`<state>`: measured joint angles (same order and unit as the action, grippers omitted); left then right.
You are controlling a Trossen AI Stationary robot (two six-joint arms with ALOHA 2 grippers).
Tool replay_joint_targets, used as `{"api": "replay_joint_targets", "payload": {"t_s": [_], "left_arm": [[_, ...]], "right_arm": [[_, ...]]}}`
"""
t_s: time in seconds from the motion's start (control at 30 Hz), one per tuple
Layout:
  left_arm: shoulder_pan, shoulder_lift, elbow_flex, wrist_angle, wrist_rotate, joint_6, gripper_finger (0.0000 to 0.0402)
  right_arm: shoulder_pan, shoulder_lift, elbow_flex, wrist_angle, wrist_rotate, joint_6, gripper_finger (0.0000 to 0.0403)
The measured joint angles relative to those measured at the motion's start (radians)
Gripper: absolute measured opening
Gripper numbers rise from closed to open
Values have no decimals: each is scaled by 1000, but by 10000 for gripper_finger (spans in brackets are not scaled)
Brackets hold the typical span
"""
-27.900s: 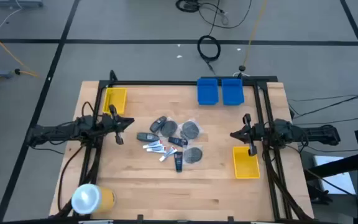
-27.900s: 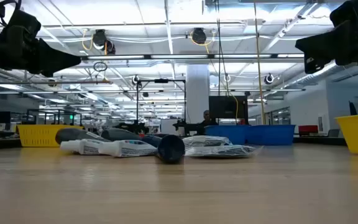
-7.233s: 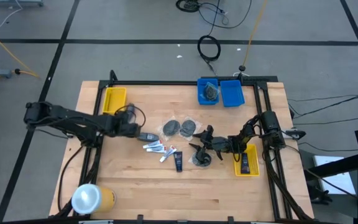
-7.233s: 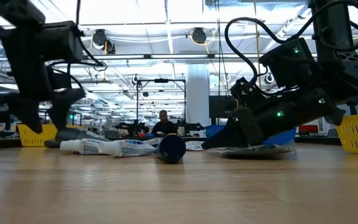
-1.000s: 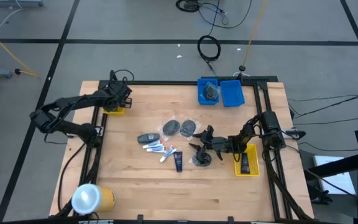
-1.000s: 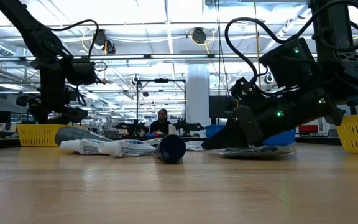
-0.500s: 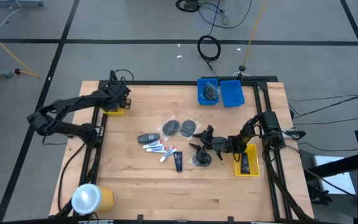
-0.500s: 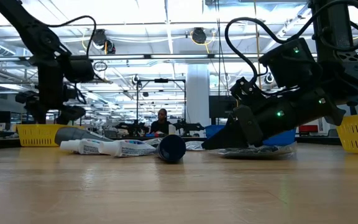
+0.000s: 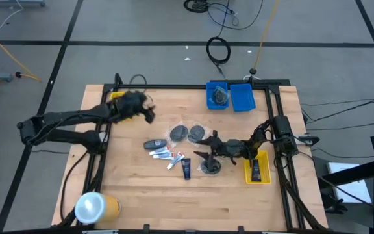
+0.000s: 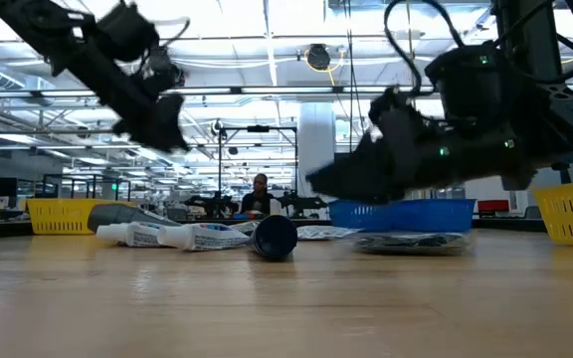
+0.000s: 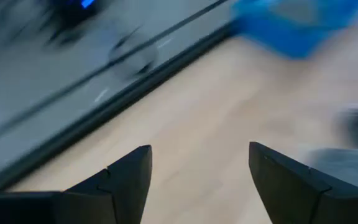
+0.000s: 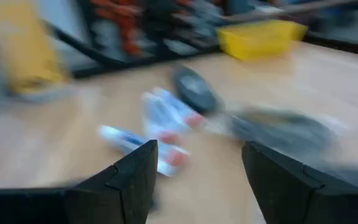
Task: Pick & Place Travel size toiletries
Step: Put the white toothpaste into the right blue bin
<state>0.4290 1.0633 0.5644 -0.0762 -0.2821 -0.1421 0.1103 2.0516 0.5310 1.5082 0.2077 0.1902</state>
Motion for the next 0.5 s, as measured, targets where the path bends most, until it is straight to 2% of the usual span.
{"api": "replay_joint_targets", "payload": {"t_s": [0.1, 0.2, 0.3, 0.4, 0.5], "left_arm": [[-140, 30, 0, 125, 73, 122, 245], [-274, 62, -1, 183, 144, 215, 236], [-392, 104, 0, 168, 173, 239, 228], [-493, 148, 0, 131, 158, 178, 222], [-579, 201, -1, 73, 78, 92, 215]], "right_arm": [[-32, -24, 27, 29, -203, 28, 226], [-60, -42, 129, -163, -372, 79, 226], [-65, -43, 288, -521, -446, 49, 226], [-54, -45, 456, -846, -446, -73, 226], [-44, -45, 556, -997, -446, -172, 226]]}}
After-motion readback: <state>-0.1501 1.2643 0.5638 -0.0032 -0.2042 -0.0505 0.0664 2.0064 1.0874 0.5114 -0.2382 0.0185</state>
